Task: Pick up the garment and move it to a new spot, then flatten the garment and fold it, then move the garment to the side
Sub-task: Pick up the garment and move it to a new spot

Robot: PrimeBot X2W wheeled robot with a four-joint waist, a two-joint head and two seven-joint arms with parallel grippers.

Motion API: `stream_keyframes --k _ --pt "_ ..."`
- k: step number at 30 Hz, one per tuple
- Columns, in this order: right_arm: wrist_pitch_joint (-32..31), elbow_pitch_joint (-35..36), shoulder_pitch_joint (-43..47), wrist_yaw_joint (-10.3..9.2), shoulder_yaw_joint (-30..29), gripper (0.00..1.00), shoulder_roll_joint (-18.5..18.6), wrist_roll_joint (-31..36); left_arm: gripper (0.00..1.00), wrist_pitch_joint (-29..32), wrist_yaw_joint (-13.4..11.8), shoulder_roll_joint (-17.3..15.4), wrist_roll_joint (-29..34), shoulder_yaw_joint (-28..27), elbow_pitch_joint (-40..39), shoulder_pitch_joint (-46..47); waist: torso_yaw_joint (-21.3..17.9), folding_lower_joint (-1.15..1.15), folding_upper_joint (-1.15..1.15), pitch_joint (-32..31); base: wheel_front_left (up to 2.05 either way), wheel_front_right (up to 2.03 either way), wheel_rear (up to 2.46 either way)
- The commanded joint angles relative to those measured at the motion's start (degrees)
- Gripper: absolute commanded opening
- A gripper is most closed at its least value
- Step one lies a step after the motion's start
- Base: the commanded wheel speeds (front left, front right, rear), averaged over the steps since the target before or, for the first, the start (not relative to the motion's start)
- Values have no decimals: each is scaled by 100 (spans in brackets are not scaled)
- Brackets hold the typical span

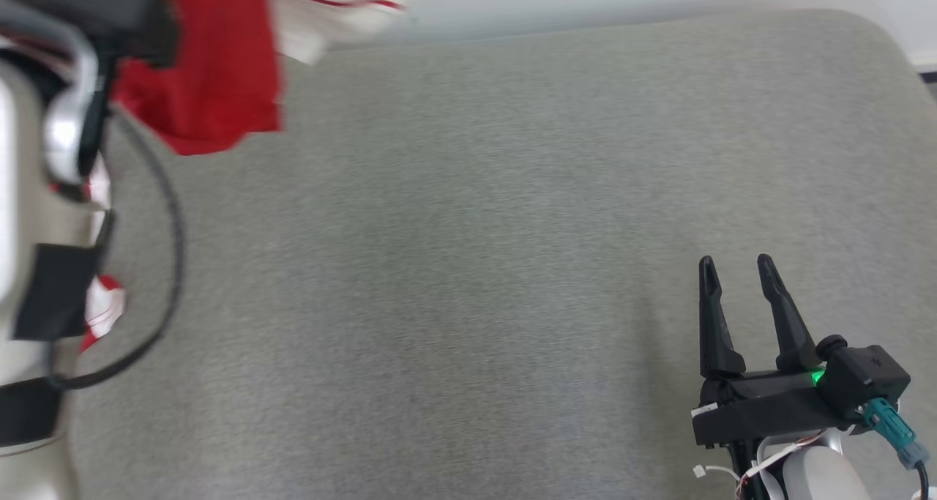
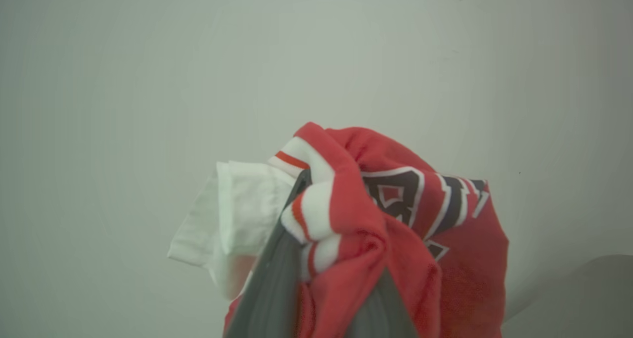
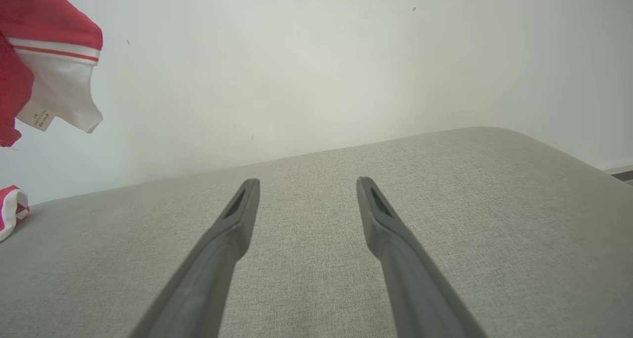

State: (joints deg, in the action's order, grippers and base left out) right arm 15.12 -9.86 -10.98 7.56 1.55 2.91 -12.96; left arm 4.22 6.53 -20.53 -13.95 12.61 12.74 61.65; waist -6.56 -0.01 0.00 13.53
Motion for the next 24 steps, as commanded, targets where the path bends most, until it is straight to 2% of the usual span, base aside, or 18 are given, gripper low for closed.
stream_keyframes --k 1,9,13,18,24 --pt "5 -16 61 -14 21 100 -3 -56 0 59 3 116 -49 105 -77 112 -352 1 0 -81 0 0 0" --pt "5 -64 84 -14 -44 100 -4 -196 0 74 40 944 -182 904 70 292 -1039 1 0 -78 0 0 0" --pt "5 -60 116 -14 -79 100 -5 -213 0 6 55 1161 -265 1124 256 146 -1221 1 0 -66 0 0 0" --pt "5 -41 158 -14 -118 100 -5 -226 0 -193 44 1308 -423 1330 596 -352 -1363 1 0 -37 0 0 0" --pt "5 -19 161 -14 -156 100 -5 -190 0 -493 -90 1277 -557 1367 1086 -1262 -1291 1 0 69 0 0 0"
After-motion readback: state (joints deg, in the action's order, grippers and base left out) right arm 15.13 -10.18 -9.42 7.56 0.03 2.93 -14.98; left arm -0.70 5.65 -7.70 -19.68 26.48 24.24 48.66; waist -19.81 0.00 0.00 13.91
